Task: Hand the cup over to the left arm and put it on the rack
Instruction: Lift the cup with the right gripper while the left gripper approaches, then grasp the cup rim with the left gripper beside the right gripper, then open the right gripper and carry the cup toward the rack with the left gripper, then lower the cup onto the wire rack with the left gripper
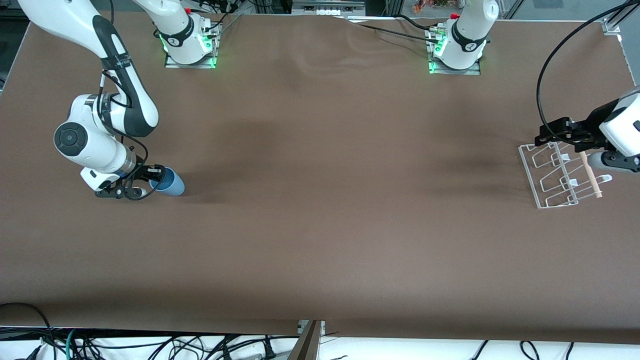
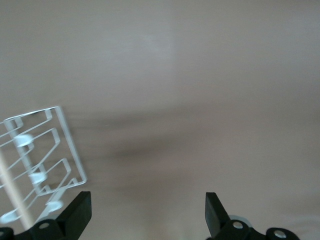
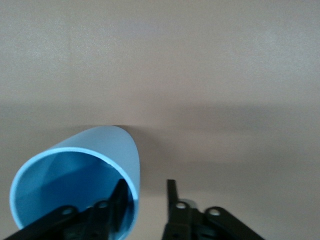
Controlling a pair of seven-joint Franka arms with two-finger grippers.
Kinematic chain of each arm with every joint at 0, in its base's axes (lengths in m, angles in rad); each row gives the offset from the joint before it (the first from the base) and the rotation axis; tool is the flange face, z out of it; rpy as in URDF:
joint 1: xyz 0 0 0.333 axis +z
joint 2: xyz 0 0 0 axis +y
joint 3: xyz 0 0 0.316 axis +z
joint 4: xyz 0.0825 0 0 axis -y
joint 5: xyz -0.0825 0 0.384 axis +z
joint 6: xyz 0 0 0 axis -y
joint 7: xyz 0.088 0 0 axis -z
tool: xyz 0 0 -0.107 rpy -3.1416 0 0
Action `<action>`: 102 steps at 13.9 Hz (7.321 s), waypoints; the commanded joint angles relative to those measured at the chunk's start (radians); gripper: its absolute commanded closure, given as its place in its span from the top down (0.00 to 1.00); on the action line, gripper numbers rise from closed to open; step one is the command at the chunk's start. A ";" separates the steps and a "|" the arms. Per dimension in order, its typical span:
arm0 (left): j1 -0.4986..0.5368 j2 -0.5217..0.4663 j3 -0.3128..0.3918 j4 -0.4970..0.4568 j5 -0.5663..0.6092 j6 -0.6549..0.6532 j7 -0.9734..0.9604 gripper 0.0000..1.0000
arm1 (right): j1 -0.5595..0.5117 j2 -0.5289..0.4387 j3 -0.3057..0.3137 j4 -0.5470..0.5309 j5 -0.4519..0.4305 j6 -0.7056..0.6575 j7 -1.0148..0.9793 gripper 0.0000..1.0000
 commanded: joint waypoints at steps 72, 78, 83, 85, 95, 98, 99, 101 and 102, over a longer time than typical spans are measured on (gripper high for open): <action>0.065 0.012 -0.156 -0.385 0.442 0.491 0.875 0.00 | 0.605 -0.046 -0.271 0.619 0.352 -0.667 0.583 1.00; 0.050 0.078 -0.139 -0.394 1.162 0.331 0.709 0.00 | 0.617 -0.046 -0.507 0.621 0.197 -0.724 0.380 1.00; 0.039 0.139 -0.139 -0.463 1.529 0.266 0.692 0.00 | 0.612 -0.076 -0.552 0.674 0.152 -0.848 0.209 1.00; 0.039 0.165 -0.137 -0.503 1.656 0.225 0.629 0.00 | 0.599 -0.105 -0.554 0.684 0.143 -0.884 0.198 1.00; 0.047 0.256 -0.079 -0.598 1.885 0.200 0.485 0.00 | -0.025 -0.334 0.007 0.431 -0.024 -0.780 0.080 1.00; 0.048 0.257 -0.079 -0.612 1.885 0.200 0.462 0.00 | -0.065 -0.354 0.026 0.398 -0.026 -0.776 0.066 1.00; 0.050 0.269 -0.078 -0.612 1.885 0.200 0.453 0.00 | -0.066 -0.371 0.026 0.404 -0.026 -0.798 0.072 1.00; 0.048 0.289 -0.078 -0.612 1.885 0.200 0.428 0.00 | -0.067 -0.400 0.024 0.406 -0.028 -0.775 0.081 1.00; 0.048 0.300 -0.078 -0.612 1.885 0.200 0.418 0.00 | -0.066 -0.400 0.026 0.409 -0.028 -0.790 0.078 1.00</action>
